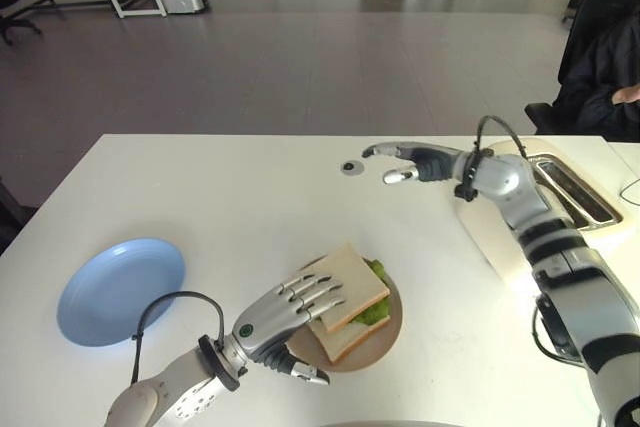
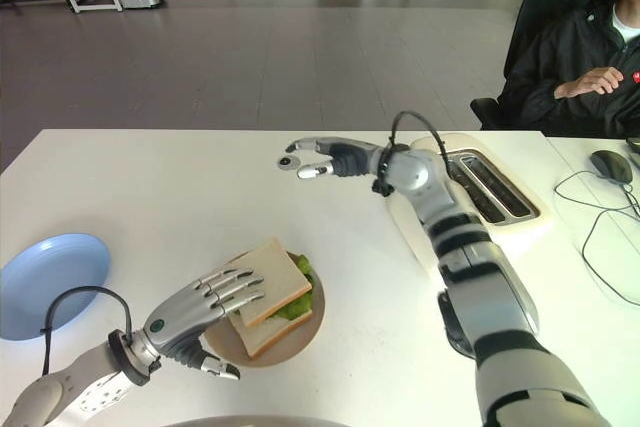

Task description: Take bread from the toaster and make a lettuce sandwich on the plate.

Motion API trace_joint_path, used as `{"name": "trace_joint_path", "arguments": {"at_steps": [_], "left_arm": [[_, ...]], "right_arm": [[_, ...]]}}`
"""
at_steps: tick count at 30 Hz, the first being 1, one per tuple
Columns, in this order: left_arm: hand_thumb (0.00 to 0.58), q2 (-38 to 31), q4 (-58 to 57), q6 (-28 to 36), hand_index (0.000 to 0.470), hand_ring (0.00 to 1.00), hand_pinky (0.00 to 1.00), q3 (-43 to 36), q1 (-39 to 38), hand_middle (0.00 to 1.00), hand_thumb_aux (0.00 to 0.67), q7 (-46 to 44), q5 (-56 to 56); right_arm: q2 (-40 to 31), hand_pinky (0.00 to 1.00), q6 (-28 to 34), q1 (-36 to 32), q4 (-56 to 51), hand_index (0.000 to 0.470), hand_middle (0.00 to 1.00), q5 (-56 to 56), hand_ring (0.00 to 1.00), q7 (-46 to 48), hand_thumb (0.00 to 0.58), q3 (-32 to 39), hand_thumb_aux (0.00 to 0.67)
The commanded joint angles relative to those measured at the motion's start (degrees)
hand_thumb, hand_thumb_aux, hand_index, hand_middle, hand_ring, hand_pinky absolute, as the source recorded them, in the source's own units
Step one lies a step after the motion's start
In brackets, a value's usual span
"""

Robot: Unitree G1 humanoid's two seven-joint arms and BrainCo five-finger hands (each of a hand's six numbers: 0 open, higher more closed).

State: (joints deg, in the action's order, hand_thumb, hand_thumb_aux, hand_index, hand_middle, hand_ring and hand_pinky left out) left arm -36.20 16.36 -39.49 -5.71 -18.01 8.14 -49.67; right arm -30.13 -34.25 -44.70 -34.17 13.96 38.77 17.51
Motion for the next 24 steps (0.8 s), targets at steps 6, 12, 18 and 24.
{"name": "trace_joint_path", "arguments": {"at_steps": [6, 12, 18, 24], "left_arm": [[0.58, -13.7, 2.2, -7.6, 0.47, 1.0, 1.0, 16.1, -18.1, 1.0, 0.67, -13.0, 44.8], [0.58, -23.2, -2.9, -12.6, 0.47, 1.0, 1.0, 17.8, -31.5, 1.0, 0.67, -30.2, 49.4], [0.58, -10.7, -2.5, -4.8, 0.47, 1.0, 1.0, 3.2, -15.4, 1.0, 0.67, -30.1, 13.9], [0.58, -3.5, -11.3, 0.3, 0.47, 1.0, 1.0, -5.4, 4.1, 1.0, 0.67, -7.9, -15.8]], "right_arm": [[-24.4, 0.95, 4.1, 47.4, 48.8, 0.47, 0.95, -16.6, 0.95, 12.5, 0.58, -12.7, 0.67], [-20.7, 0.95, 4.0, 58.0, 54.0, 0.47, 0.95, -5.4, 0.95, 10.9, 0.58, -4.5, 0.67], [-11.6, 0.93, 2.2, 55.2, 41.9, 0.47, 0.93, 14.6, 0.93, 1.3, 0.58, 4.5, 0.67], [-5.0, 0.93, 2.8, 50.4, 27.8, 0.47, 0.93, 24.4, 0.93, -10.3, 0.58, 9.2, 0.67]]}}
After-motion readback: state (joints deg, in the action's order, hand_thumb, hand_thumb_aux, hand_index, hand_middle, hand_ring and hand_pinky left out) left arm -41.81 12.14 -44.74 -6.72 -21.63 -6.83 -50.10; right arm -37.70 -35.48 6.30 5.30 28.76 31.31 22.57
